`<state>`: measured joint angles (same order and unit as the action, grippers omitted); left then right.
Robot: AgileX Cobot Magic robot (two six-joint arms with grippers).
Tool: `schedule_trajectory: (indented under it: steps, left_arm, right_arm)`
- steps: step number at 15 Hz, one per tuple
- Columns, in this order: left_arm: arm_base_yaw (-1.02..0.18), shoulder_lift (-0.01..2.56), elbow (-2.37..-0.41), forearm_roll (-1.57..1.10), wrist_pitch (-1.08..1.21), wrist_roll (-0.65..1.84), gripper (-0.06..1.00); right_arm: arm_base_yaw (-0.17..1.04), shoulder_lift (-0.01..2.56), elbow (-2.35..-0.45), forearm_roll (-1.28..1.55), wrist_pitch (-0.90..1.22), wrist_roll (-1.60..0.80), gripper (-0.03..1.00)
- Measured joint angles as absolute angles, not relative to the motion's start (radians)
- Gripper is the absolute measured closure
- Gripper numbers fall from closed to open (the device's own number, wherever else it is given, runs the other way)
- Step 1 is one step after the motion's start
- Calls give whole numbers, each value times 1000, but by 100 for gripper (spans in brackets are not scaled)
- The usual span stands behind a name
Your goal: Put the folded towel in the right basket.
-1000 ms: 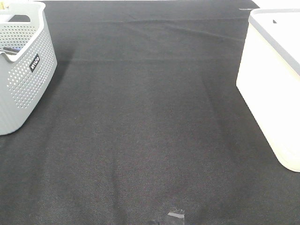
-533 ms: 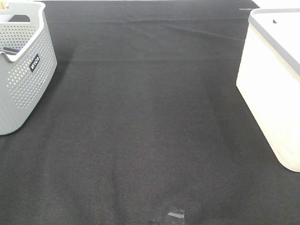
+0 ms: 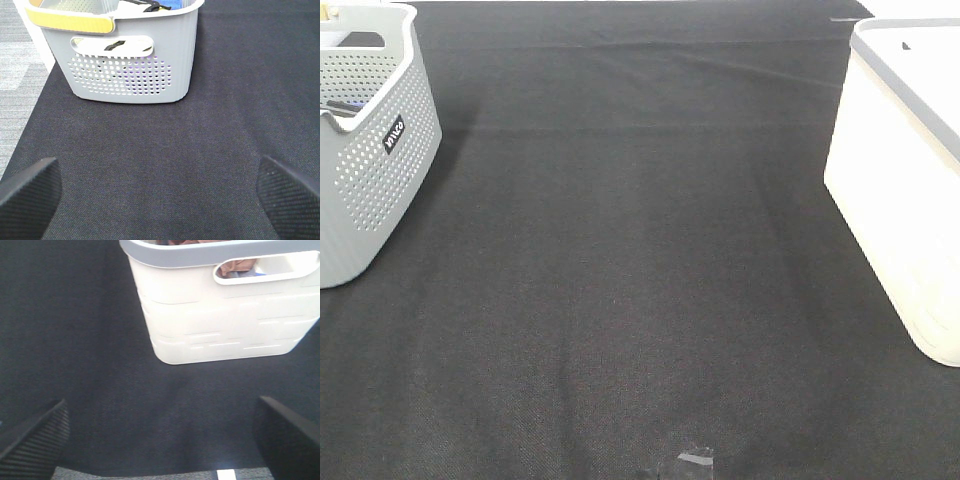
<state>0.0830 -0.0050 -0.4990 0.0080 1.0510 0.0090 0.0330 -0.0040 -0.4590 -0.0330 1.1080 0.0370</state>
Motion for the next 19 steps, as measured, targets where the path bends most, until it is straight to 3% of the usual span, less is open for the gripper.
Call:
schedule_trajectory:
  steps: [19]
  left_arm:
    - [83,-5,-499,8,1051,9,-4]
  right_arm:
    - [33,-4,-459,-25,1109,36,2]
